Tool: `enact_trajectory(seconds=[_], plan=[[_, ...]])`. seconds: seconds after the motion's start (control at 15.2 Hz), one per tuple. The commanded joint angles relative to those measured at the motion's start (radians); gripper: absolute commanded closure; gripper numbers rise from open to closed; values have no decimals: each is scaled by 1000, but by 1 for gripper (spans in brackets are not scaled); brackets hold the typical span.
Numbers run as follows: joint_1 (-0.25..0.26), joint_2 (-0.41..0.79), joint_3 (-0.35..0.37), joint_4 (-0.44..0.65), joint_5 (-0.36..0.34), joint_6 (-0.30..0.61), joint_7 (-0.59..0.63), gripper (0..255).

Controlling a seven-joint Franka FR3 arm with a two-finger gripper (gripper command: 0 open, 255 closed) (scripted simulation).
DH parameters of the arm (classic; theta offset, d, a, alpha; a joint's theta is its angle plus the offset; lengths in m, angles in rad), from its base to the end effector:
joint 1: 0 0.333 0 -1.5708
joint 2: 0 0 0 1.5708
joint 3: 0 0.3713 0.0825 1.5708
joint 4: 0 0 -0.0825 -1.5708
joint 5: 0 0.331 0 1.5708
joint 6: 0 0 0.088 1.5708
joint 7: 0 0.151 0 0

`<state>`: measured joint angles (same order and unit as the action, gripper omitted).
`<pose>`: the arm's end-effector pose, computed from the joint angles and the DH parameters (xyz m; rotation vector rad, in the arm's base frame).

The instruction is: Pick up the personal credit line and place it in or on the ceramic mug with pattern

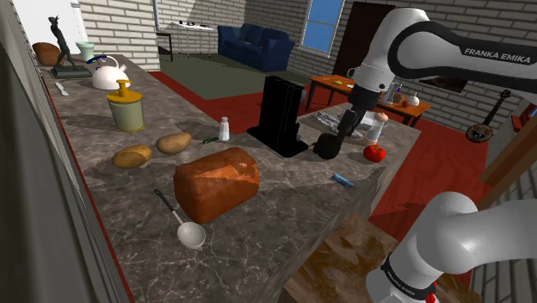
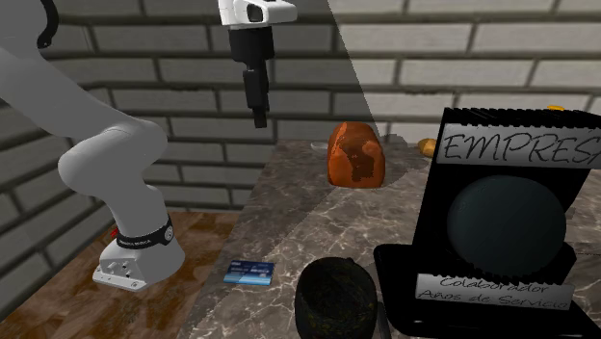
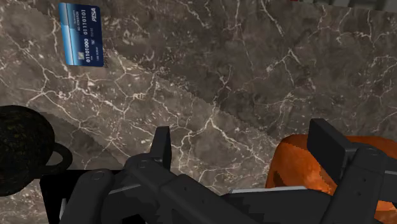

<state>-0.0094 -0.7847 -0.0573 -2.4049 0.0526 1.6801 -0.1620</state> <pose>0.2274 -0.0138 0.5747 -3.0493 -0.1628 -0.1047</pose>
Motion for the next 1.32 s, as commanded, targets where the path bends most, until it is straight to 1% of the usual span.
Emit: enact_trajectory(seconds=[0.0,0.66,1.25], plan=[[0,0,0,0,0,0,0,0],[-66,350,-83,38,-120,-8,-63,0],[-132,673,-151,98,-239,-16,-101,0]])
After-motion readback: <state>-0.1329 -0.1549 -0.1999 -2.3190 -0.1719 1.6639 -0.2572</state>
